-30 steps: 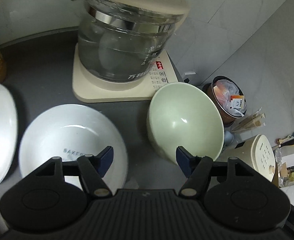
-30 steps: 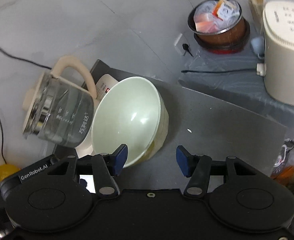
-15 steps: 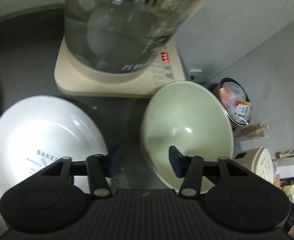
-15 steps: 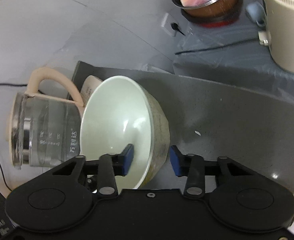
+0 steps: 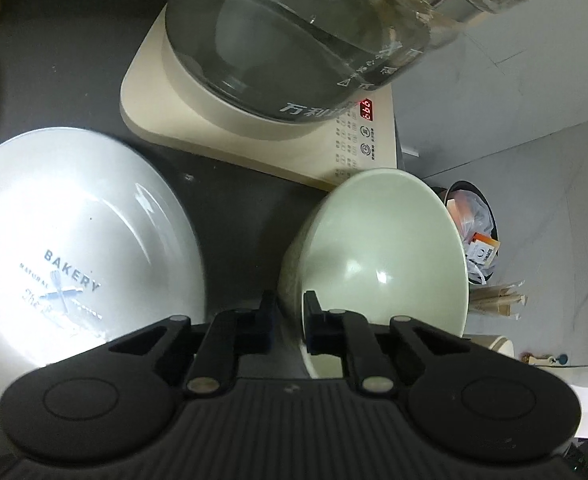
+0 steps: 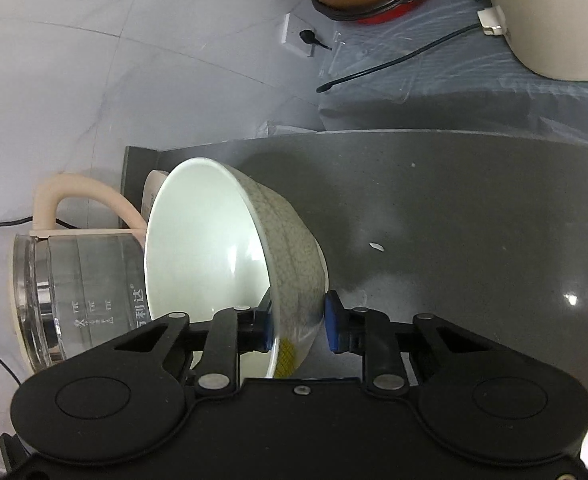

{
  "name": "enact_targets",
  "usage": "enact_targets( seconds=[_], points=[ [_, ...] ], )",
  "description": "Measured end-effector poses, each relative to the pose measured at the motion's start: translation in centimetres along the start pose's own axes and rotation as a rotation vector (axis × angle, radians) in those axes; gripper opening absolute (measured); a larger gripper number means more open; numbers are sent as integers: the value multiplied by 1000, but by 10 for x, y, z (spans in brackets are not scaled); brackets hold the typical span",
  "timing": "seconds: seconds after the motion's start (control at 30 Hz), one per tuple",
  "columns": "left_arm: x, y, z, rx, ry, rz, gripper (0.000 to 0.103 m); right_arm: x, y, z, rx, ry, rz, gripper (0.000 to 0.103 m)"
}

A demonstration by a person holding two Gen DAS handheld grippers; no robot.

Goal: Organize plates and bowls
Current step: 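Lift the smaller cream bowl with both grippers and carry it to the stacked bowls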

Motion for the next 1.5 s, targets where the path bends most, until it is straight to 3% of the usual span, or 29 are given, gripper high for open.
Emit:
enact_targets(
  seconds=[0.3,0.67,1.5],
  points=[
    [10,7,-15,19,42,7,12,-12,8,-25,42,-17,-57,23],
    [15,37,-54,84,66,21,12,-27,37,-60,31,-45,-139,23],
    [-37,124,-140,197,72,14,12,-26,141,-105,-26,-57,-311,23]
  ],
)
Point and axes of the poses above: each gripper's, at about its wrist camera, not at the fingertips, and z roughly the way its jaws point, x to its right, y to its underside, the point moved 9 cm from there along z, roughly the way its jaws point, and after that the axes turned 11 degrees about -x, right-handed, at the moved point
